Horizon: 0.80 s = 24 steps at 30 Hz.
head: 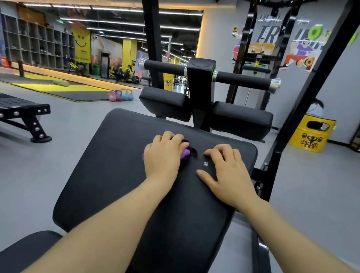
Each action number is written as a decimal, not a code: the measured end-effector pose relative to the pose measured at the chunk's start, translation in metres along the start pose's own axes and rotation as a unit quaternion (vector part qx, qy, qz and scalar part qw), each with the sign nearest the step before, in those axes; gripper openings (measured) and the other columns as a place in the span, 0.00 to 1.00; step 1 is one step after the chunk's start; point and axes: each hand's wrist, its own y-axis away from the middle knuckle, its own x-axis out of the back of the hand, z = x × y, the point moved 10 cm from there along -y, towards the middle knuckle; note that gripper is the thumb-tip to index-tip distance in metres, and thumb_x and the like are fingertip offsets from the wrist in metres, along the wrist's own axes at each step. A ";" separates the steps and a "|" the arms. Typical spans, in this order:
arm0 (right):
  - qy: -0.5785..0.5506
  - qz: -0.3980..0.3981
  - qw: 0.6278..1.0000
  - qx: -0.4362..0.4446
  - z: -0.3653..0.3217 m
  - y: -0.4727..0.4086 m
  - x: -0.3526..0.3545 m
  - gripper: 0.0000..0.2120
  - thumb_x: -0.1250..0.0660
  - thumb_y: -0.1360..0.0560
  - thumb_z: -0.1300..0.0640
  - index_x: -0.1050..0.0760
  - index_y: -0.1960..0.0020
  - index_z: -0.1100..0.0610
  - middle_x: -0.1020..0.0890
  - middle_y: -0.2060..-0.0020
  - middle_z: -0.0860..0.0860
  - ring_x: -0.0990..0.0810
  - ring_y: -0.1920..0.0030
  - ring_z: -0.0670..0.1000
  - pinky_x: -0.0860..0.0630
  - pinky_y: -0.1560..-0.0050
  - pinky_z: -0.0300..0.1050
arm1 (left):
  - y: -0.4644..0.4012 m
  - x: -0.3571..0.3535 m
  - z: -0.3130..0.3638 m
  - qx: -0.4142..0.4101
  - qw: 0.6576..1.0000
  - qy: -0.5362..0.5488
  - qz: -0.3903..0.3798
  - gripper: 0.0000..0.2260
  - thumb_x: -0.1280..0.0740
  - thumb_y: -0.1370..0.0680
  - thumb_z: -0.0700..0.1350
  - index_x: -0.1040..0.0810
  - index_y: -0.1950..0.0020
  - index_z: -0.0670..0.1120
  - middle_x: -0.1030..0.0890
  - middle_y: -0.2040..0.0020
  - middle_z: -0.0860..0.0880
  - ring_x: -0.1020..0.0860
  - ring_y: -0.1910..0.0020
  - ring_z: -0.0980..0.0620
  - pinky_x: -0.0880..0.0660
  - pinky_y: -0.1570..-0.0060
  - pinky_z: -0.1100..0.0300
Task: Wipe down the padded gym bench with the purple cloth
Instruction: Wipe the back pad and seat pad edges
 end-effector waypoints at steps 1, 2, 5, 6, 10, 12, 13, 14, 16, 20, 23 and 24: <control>0.001 -0.001 1.000 -0.001 0.001 0.000 0.000 0.23 0.37 0.26 0.42 0.31 0.36 0.52 0.32 0.40 0.50 0.33 0.43 0.53 0.33 0.40 0.46 | 0.009 0.005 0.003 -0.034 0.999 0.003 0.032 0.17 0.45 0.21 0.57 0.22 0.44 0.50 0.23 0.47 0.50 0.25 0.50 0.46 0.33 0.59 0.54; 0.002 0.000 1.000 -0.001 0.001 0.001 0.000 0.23 0.37 0.26 0.42 0.31 0.37 0.52 0.32 0.40 0.50 0.33 0.43 0.53 0.33 0.40 0.46 | 0.024 0.010 0.004 -0.067 0.996 0.009 0.062 0.18 0.45 0.23 0.58 0.21 0.47 0.50 0.22 0.51 0.51 0.24 0.54 0.46 0.32 0.62 0.55; 0.011 0.006 1.000 -0.002 0.001 0.001 0.000 0.23 0.36 0.27 0.42 0.31 0.37 0.53 0.32 0.41 0.51 0.33 0.43 0.53 0.32 0.41 0.46 | 0.059 0.015 -0.003 -0.138 0.985 0.013 0.099 0.20 0.44 0.27 0.60 0.21 0.47 0.50 0.21 0.51 0.54 0.24 0.58 0.48 0.28 0.66 0.56; 0.013 0.007 1.000 -0.002 0.000 0.001 0.000 0.23 0.36 0.27 0.42 0.30 0.37 0.53 0.31 0.41 0.51 0.33 0.44 0.54 0.32 0.41 0.47 | 0.062 0.015 -0.004 -0.156 0.983 0.005 0.099 0.21 0.45 0.27 0.61 0.21 0.46 0.50 0.21 0.50 0.54 0.25 0.58 0.48 0.27 0.66 0.57; 0.017 0.009 1.000 -0.006 -0.001 0.000 -0.001 0.22 0.37 0.27 0.41 0.31 0.37 0.52 0.32 0.41 0.50 0.33 0.44 0.53 0.32 0.41 0.47 | 0.039 0.011 0.000 -0.141 0.987 -0.032 0.075 0.17 0.44 0.25 0.60 0.23 0.51 0.50 0.24 0.53 0.52 0.27 0.58 0.47 0.33 0.66 0.57; 0.021 0.005 1.000 -0.004 -0.001 0.001 -0.003 0.23 0.38 0.26 0.41 0.32 0.37 0.52 0.33 0.41 0.49 0.34 0.43 0.53 0.33 0.41 0.46 | 0.009 0.006 -0.009 -0.067 0.996 -0.028 0.042 0.15 0.42 0.23 0.58 0.25 0.47 0.49 0.26 0.48 0.50 0.30 0.51 0.45 0.34 0.60 0.54; 0.021 0.002 1.000 -0.003 -0.001 0.001 -0.004 0.23 0.38 0.26 0.41 0.32 0.36 0.51 0.33 0.40 0.49 0.35 0.42 0.52 0.34 0.40 0.45 | -0.008 0.002 -0.018 -0.019 0.999 -0.011 0.025 0.14 0.41 0.22 0.57 0.27 0.44 0.49 0.28 0.45 0.50 0.32 0.47 0.45 0.34 0.57 0.53; 0.019 0.001 1.000 -0.002 0.000 0.001 -0.004 0.23 0.39 0.26 0.40 0.32 0.36 0.51 0.33 0.40 0.49 0.35 0.42 0.52 0.35 0.40 0.45 | -0.022 0.000 -0.026 0.019 1.000 0.006 0.019 0.14 0.41 0.21 0.56 0.28 0.42 0.49 0.30 0.42 0.49 0.33 0.45 0.44 0.33 0.54 0.52; 0.011 0.008 1.000 0.000 0.000 0.001 -0.003 0.24 0.41 0.27 0.39 0.32 0.37 0.51 0.33 0.41 0.49 0.34 0.42 0.52 0.34 0.40 0.46 | -0.036 0.000 -0.032 0.053 0.998 0.022 0.014 0.15 0.42 0.21 0.56 0.30 0.39 0.49 0.31 0.39 0.48 0.35 0.45 0.43 0.32 0.51 0.49; 0.025 0.010 1.000 -0.004 0.001 0.000 -0.004 0.26 0.45 0.29 0.38 0.31 0.38 0.51 0.32 0.41 0.48 0.33 0.43 0.53 0.32 0.42 0.46 | -0.017 0.002 -0.023 0.015 0.999 0.034 0.011 0.14 0.41 0.22 0.57 0.29 0.43 0.48 0.31 0.43 0.49 0.35 0.48 0.45 0.32 0.54 0.51; 0.033 0.034 0.999 0.001 0.000 0.000 -0.002 0.26 0.47 0.30 0.38 0.29 0.40 0.52 0.30 0.44 0.49 0.32 0.46 0.53 0.29 0.45 0.47 | 0.004 0.005 -0.012 -0.030 0.999 0.037 0.022 0.14 0.40 0.22 0.58 0.28 0.44 0.49 0.30 0.45 0.51 0.35 0.50 0.47 0.34 0.56 0.55; 0.036 0.037 0.999 0.002 -0.001 0.000 -0.002 0.26 0.47 0.30 0.37 0.29 0.40 0.52 0.30 0.44 0.49 0.32 0.46 0.53 0.29 0.45 0.47 | -0.003 0.005 -0.015 -0.026 0.998 0.043 0.025 0.15 0.40 0.22 0.58 0.28 0.44 0.49 0.30 0.45 0.51 0.35 0.49 0.47 0.34 0.56 0.55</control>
